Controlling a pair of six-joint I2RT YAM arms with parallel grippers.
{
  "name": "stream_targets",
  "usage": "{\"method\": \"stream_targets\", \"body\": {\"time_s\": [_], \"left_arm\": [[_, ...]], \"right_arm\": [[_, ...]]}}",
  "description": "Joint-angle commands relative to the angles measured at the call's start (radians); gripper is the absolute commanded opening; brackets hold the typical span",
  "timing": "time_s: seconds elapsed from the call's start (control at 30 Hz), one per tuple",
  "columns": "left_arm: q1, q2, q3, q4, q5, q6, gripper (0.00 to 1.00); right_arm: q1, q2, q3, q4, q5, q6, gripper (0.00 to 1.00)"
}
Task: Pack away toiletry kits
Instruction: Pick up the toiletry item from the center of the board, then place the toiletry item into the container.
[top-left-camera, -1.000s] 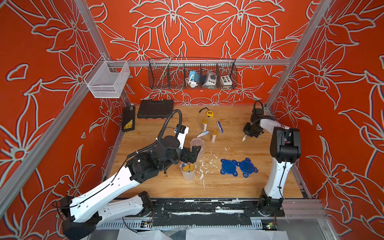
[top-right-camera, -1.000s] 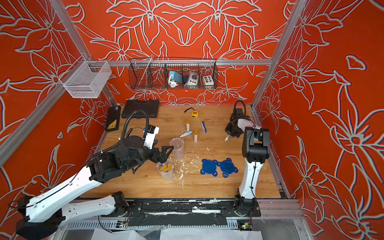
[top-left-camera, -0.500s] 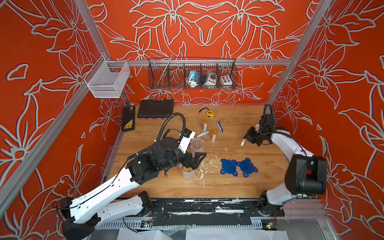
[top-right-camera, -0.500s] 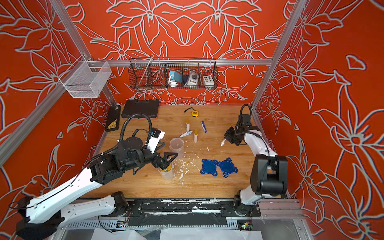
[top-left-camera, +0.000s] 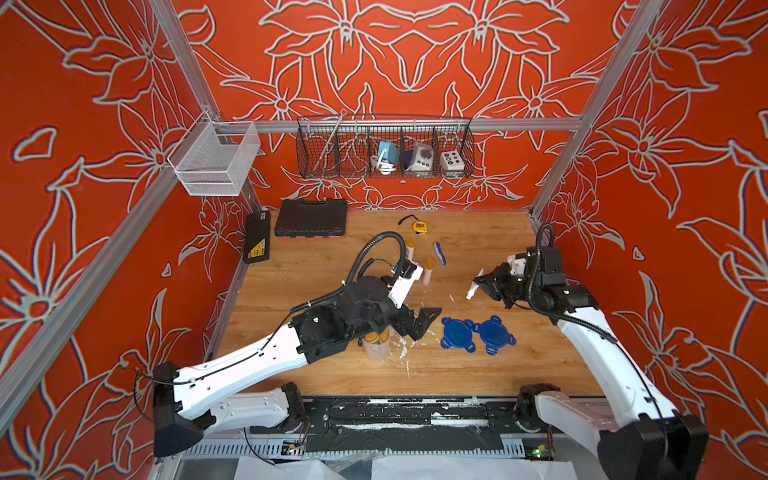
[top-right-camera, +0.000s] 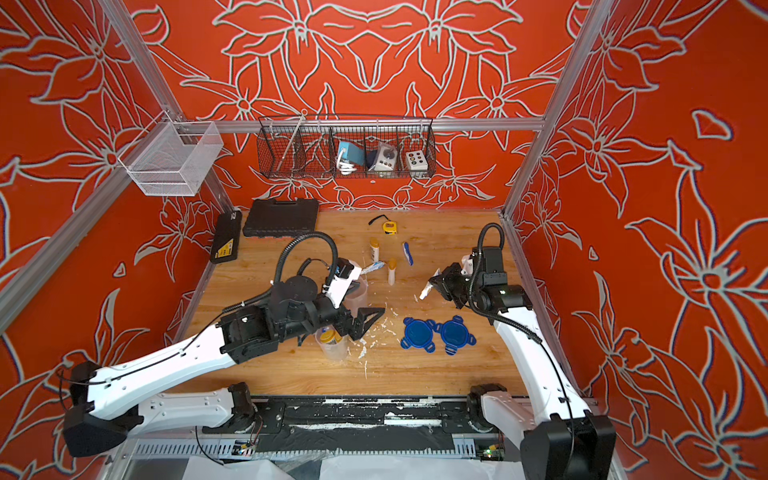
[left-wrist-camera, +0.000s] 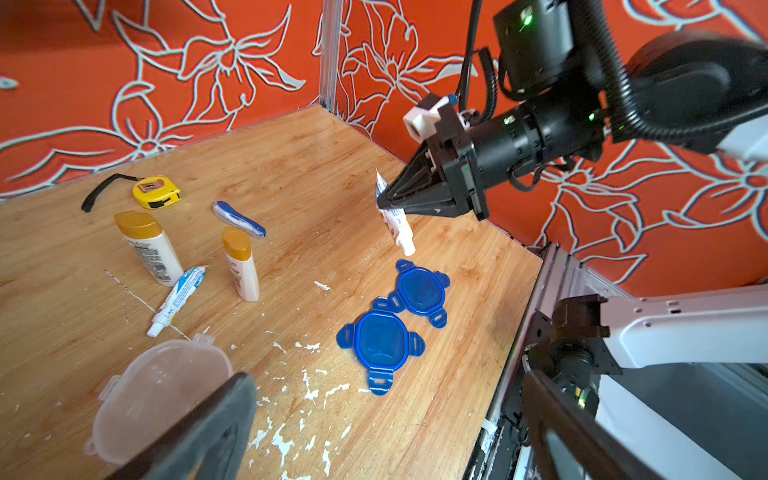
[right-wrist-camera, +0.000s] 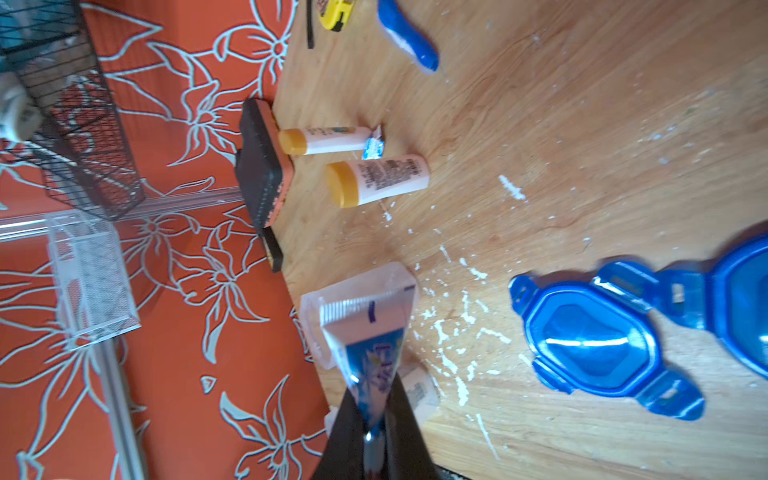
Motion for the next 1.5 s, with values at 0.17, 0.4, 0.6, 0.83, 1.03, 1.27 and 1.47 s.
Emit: {"method": "stream_targets", "body": {"time_s": [0.17,0.4,0.6,0.83,1.03,1.27,1.47], "left_arm": [[-0.073,0.132,-0.005,0.242,-0.18,-0.004,0.94],[-0.075,0.272,0.042,0.308,-0.202,0.011,0.87],[-0.075,0.367,0.09,0.35,-0.173,0.012,0.85],[-0.075,0.446,0.137,0.336,-0.166,0.023,0.73],[-0.075,0.481,0.166,0.332,-0.175,0.036,0.59],[-0.076,0.505,0.186,0.324,-0.183,0.046,0.48],[-0.074,0.513,0.192,0.318,-0.185,0.051,0.31]], "right_arm": [[0.059,-0.022,0.047,-0.011,-0.018,0.138,0.12],[0.061,-0.026,0.037,-0.021,-0.042,0.139,0.13],[0.061,-0.026,0.043,-0.035,-0.06,0.134,0.13],[0.061,-0.033,0.044,-0.037,-0.06,0.139,0.14],[0.062,-0.045,0.036,-0.038,-0.056,0.144,0.15],[0.062,-0.041,0.043,-0.057,-0.05,0.127,0.15],[0.061,-0.04,0.032,-0.052,-0.053,0.128,0.16]]}}
